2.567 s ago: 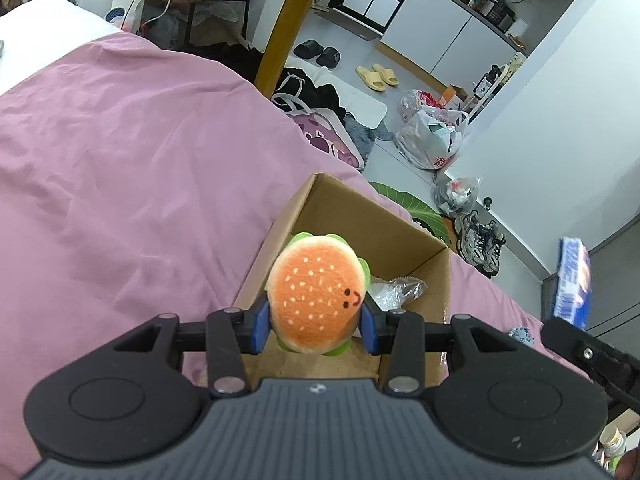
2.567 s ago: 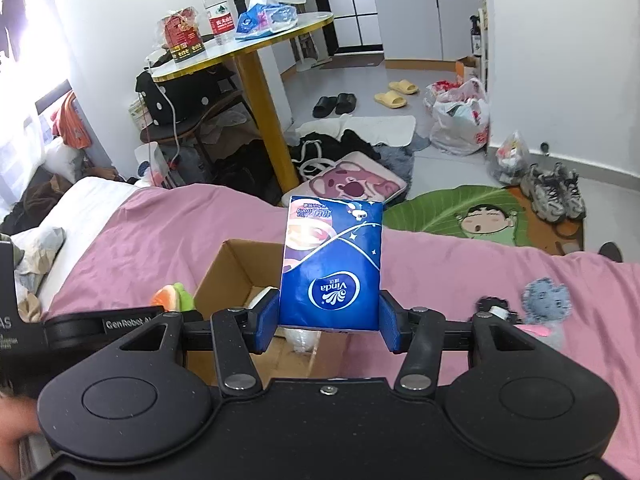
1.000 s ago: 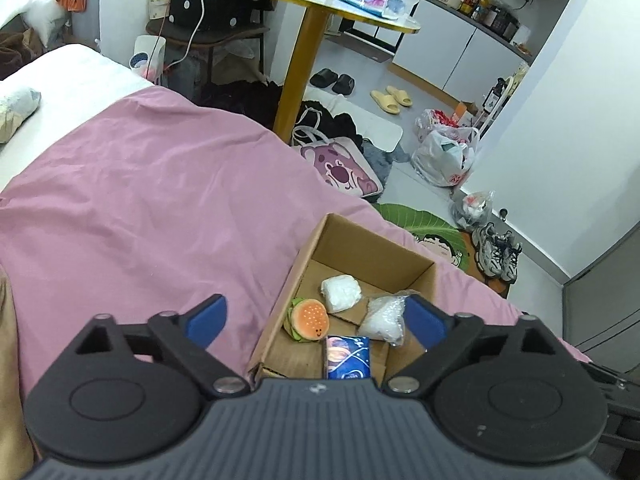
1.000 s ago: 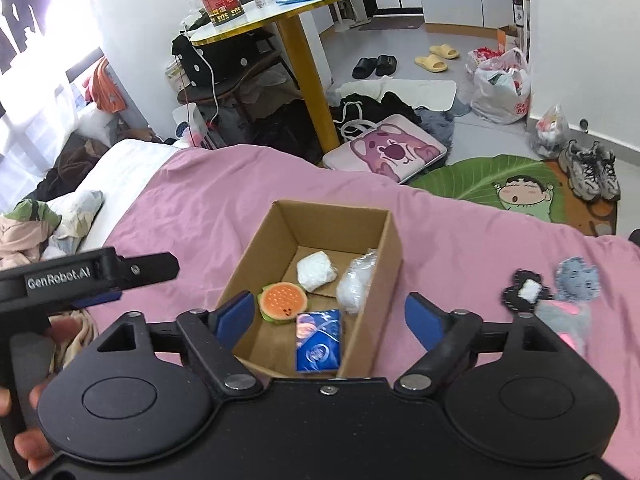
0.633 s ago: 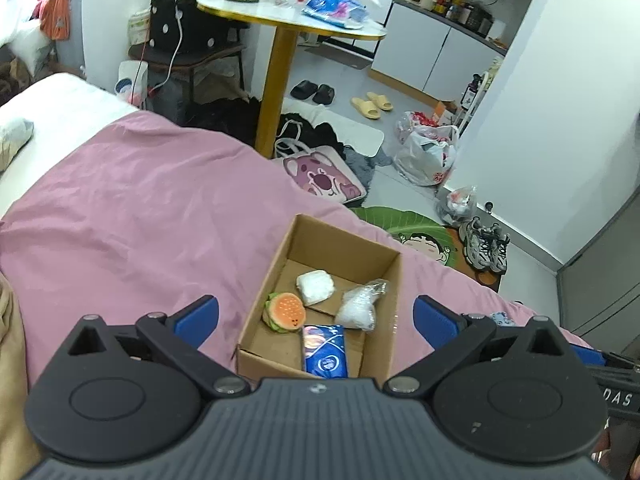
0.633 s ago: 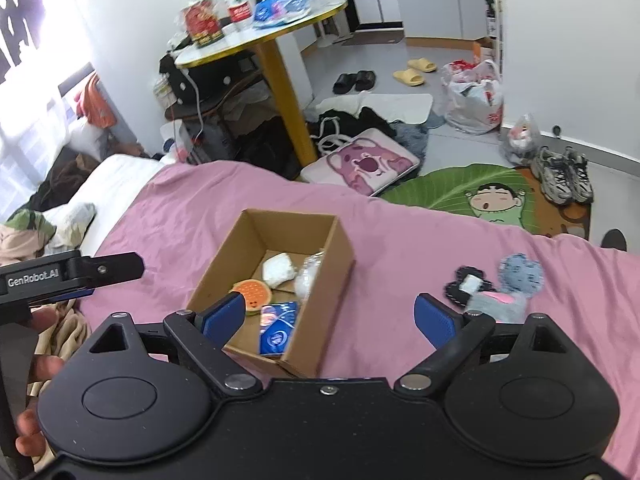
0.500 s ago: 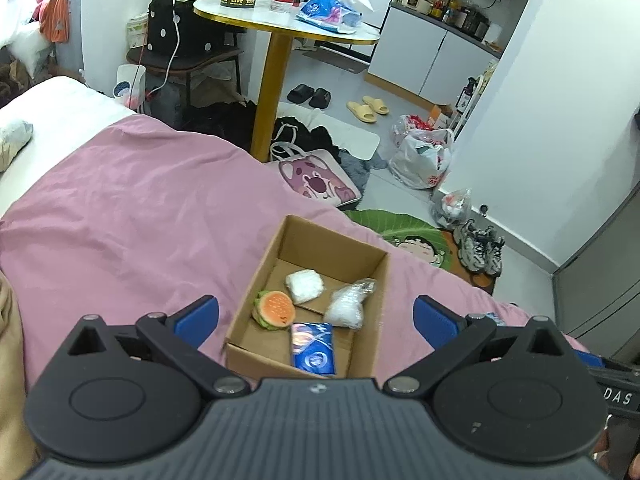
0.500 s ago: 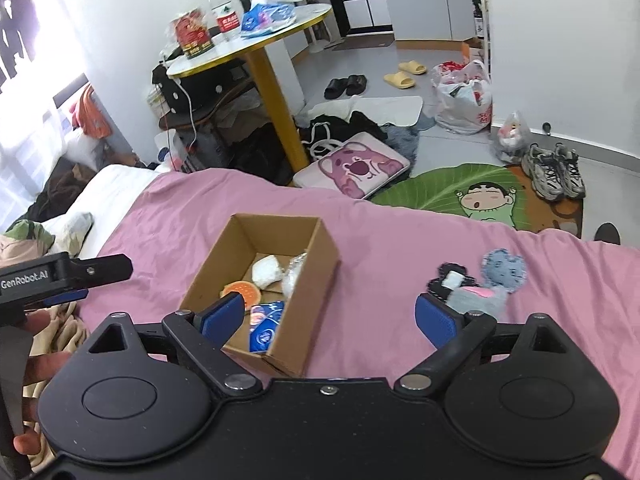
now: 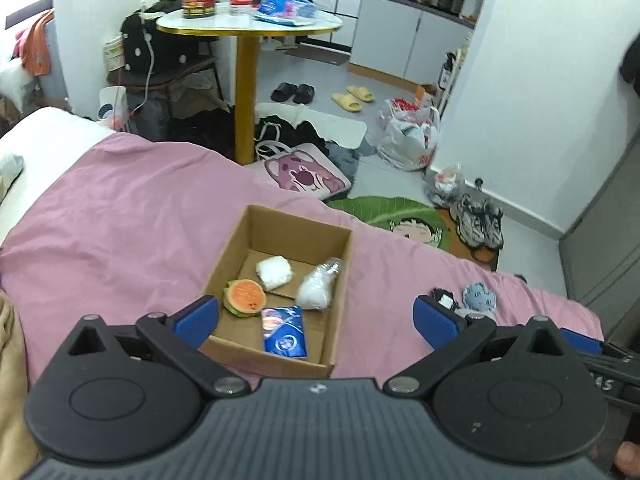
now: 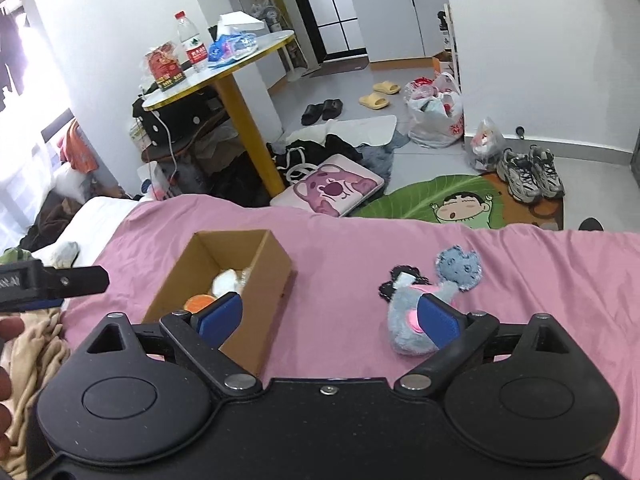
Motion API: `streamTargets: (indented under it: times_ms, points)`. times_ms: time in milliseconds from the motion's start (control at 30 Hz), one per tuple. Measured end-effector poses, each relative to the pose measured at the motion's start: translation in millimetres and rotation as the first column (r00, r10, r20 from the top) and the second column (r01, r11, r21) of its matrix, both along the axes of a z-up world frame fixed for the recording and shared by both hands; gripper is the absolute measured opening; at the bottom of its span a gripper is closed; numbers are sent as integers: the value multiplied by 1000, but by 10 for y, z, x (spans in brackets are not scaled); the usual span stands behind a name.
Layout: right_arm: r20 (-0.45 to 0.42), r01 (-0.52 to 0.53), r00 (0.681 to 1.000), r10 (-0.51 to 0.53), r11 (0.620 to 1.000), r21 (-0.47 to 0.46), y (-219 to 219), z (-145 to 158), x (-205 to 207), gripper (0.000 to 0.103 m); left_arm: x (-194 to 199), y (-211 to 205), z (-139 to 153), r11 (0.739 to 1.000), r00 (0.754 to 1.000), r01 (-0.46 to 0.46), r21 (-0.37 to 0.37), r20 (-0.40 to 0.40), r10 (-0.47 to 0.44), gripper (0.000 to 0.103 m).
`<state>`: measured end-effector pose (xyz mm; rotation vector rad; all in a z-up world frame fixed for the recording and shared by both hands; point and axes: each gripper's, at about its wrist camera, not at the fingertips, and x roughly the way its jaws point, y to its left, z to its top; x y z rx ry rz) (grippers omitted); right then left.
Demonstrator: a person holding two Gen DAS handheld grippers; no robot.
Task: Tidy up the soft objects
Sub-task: 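Move both open tools from the box toward the grey mouse plush, then grasp the grey mouse plush with both tools closing on its body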
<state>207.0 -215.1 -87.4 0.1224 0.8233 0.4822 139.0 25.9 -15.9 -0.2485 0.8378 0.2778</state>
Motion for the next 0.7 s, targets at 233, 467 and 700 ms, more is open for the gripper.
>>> streamTargets:
  times_ms: [233, 467, 700]
  points:
    - [-48, 35, 998, -33, 999, 29, -265, -226, 110, 95, 168, -244, -109, 999, 1000, -17, 45, -15, 18, 102]
    - [-114, 102, 989, -91, 991, 92, -521, -399, 217, 93, 325, -435, -195, 998, 1000, -19, 63, -24, 20, 102]
    - [-142, 151, 981, -132, 979, 139, -813, -453, 299, 79, 529, -802, -326, 995, 999, 49, 82, -22, -47, 100]
